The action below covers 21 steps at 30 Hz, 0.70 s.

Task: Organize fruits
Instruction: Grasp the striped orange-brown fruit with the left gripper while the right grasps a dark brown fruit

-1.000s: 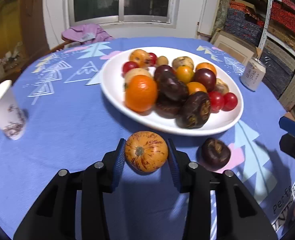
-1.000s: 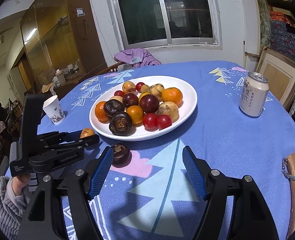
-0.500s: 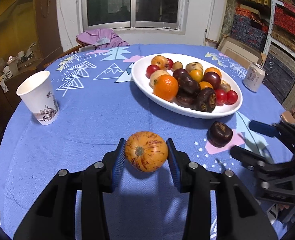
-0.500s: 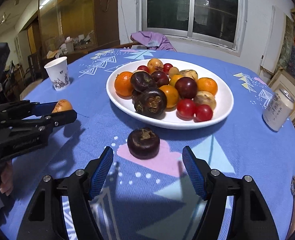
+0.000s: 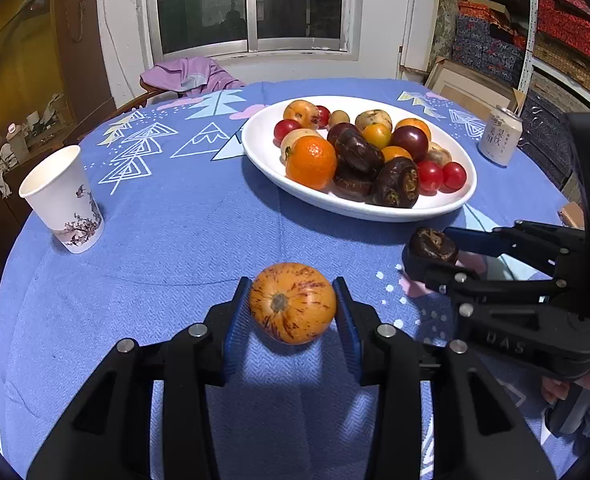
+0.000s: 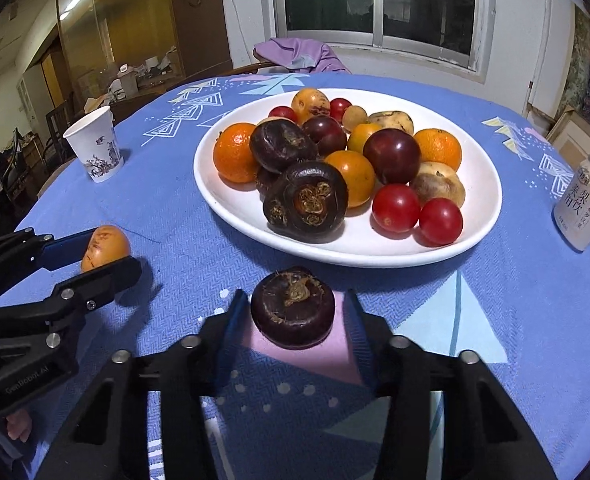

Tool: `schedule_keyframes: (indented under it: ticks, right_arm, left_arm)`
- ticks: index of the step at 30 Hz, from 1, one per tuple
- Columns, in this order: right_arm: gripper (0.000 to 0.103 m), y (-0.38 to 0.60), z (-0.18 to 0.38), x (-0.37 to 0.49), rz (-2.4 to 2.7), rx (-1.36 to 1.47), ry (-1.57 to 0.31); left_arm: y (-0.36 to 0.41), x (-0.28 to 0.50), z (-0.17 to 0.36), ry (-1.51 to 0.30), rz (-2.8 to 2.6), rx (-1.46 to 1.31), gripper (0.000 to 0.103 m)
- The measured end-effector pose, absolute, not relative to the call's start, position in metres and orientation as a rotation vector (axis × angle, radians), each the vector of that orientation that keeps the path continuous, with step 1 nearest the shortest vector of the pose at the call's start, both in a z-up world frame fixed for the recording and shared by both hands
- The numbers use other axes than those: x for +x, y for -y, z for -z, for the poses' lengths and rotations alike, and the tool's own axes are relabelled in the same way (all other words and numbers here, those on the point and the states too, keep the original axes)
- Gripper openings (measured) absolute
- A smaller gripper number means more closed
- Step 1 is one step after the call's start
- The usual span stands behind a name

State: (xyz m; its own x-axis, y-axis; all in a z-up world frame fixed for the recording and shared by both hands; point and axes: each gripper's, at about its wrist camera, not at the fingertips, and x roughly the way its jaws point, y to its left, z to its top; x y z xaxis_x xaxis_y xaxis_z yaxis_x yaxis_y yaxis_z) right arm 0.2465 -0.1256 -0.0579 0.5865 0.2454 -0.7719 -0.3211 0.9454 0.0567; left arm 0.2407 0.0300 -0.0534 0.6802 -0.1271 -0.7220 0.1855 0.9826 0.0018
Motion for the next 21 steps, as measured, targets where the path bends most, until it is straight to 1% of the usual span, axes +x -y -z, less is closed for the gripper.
schedule_keyframes:
  ticks: [13,21]
  right_arm:
    - [0.042,0.135,0.053,0.225,-0.364,-0.076,-0.874]
    - [0.042,0.157,0.028,0.189,-0.388,-0.042,-0.791]
  left_arm:
    - [-0.026,0.238,0.054,-0.793,0.168,0.102,0.040]
    - [-0.024,0.233,0.042,-0.768,0.183,0.083,0.040]
